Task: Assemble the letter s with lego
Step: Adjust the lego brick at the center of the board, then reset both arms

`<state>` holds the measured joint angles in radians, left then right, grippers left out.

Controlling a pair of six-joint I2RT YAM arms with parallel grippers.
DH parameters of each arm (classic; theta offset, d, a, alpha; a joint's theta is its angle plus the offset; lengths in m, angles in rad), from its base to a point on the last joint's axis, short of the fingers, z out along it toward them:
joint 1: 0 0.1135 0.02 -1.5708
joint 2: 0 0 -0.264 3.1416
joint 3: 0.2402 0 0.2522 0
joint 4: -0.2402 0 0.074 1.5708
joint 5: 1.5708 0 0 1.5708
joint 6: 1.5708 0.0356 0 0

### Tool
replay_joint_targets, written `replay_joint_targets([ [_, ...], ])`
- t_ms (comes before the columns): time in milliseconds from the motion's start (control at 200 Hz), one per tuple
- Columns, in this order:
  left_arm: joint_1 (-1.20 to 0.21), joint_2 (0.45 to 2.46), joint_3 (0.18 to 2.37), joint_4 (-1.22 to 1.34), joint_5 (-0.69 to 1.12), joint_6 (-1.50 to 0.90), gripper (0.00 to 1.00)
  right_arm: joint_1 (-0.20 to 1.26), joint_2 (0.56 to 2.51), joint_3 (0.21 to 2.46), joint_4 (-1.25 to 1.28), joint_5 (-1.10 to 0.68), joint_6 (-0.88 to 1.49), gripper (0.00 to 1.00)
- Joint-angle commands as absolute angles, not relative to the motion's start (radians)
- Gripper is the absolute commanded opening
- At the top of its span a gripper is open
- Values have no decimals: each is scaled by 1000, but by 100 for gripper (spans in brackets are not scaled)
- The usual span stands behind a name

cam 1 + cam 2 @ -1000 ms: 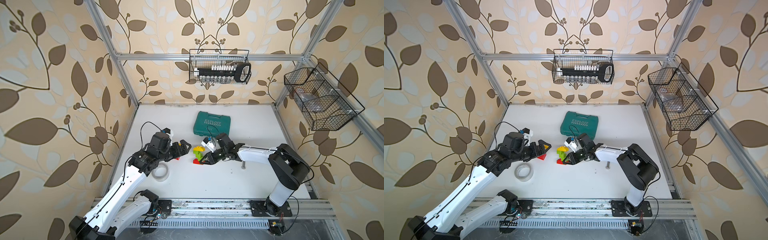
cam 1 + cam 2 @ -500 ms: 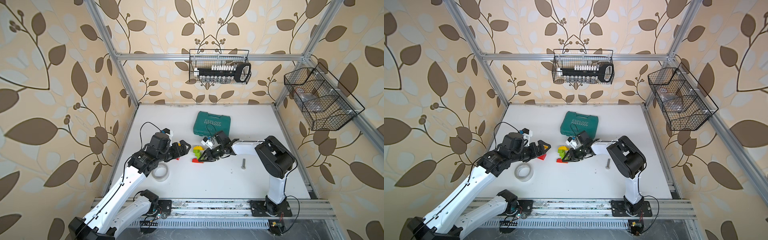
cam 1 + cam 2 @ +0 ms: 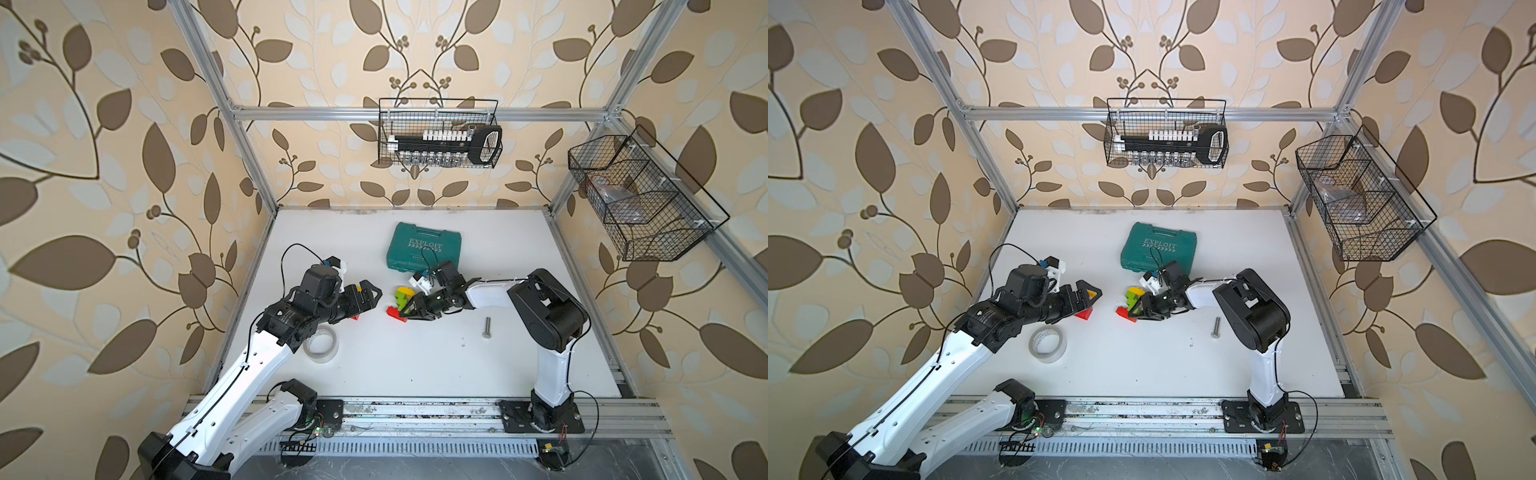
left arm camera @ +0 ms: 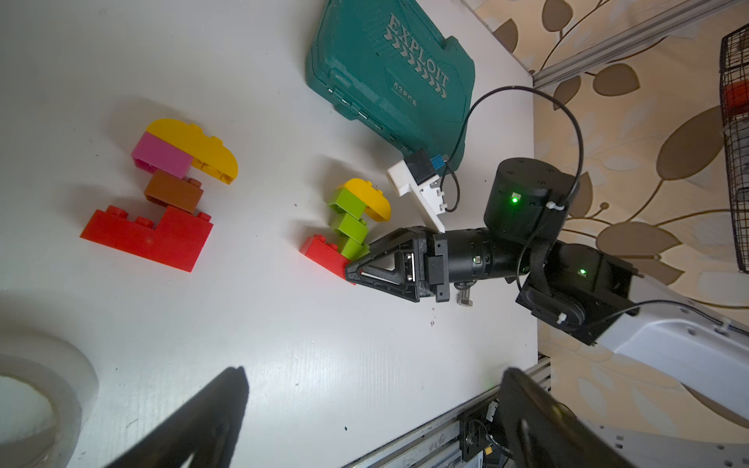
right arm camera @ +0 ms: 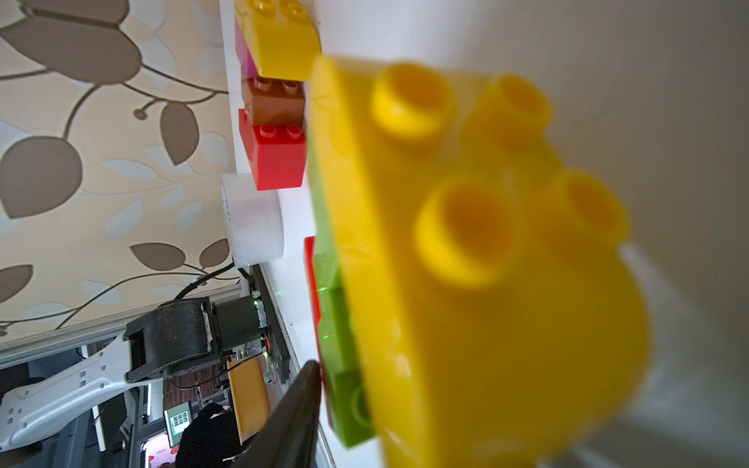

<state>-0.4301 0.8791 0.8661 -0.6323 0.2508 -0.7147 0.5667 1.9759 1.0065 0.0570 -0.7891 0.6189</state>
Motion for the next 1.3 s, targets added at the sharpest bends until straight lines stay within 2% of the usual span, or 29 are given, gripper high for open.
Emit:
replay_joint_targets([
  [0, -421, 878, 894, -632, 227, -692, 99, 558, 1970, 989, 34, -728, 619, 49],
  [195, -420, 880, 903, -639, 222, -688, 99, 542, 1928, 993, -29, -686, 598, 55],
  [335, -420, 881, 922, -659, 197, -669, 99, 538, 1826, 997, -143, -582, 519, 58],
  [475, -420, 895, 951, -691, 107, -615, 99, 536, 1637, 974, -256, -376, 379, 61],
  [570, -420, 910, 964, -693, -29, -547, 99, 537, 1470, 925, -271, -137, 266, 64],
  [665, -420, 946, 966, -666, -198, -471, 99, 530, 1295, 817, -164, 110, 129, 67],
  [705, -420, 967, 964, -643, -262, -436, 99, 520, 1226, 758, -91, 206, 71, 70],
  [845, -420, 1020, 920, -514, -428, -348, 99, 442, 1067, 540, 220, 341, -136, 87],
  [1045, -417, 1008, 770, -318, -606, -349, 99, 242, 1135, 405, 405, 285, -86, 91],
  [1225, -407, 903, 542, -42, -738, -297, 99, 183, 1328, 353, 688, 273, -101, 92],
  [1295, -395, 871, 448, 96, -772, -244, 99, 168, 1388, 360, 759, 216, -113, 92],
])
